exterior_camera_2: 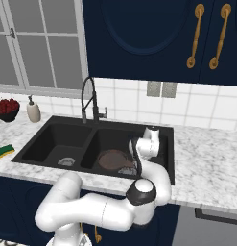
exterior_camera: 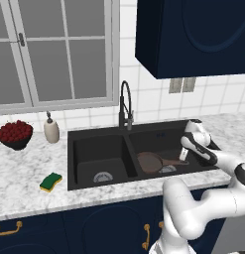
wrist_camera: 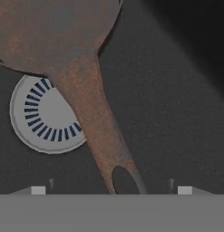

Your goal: Pick the pan and sponge and place them into the sink. Then turn on the water.

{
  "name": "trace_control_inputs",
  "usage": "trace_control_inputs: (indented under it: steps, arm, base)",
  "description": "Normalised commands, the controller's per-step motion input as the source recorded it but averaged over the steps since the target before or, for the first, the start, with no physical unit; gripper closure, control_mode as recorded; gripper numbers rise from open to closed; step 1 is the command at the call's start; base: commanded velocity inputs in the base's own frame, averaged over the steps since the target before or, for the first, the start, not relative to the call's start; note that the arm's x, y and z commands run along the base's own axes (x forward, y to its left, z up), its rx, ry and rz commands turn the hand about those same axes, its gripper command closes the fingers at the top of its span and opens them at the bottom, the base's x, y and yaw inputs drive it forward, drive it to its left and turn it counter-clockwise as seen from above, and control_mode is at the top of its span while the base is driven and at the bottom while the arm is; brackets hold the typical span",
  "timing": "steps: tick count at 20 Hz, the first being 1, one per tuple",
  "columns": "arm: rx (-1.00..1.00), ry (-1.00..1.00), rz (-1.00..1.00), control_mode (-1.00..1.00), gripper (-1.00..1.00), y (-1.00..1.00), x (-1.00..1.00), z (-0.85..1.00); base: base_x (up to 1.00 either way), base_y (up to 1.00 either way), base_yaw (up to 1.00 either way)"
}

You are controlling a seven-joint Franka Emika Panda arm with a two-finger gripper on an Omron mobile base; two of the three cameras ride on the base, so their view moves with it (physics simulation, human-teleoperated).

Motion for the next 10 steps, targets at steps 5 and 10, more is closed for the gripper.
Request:
trace_control_inputs:
  steps: [5,10]
  arm:
    - [0.0,-0.12,-0.12,-1.0,-1.0,0.04,-0.57,0.72]
    - [0.0,-0.15,-0.12,-1.0,-1.0,0.13,-0.69,0.76]
  base:
    - [0.0,0.0,0.0]
    - [0.0,0.0,0.0]
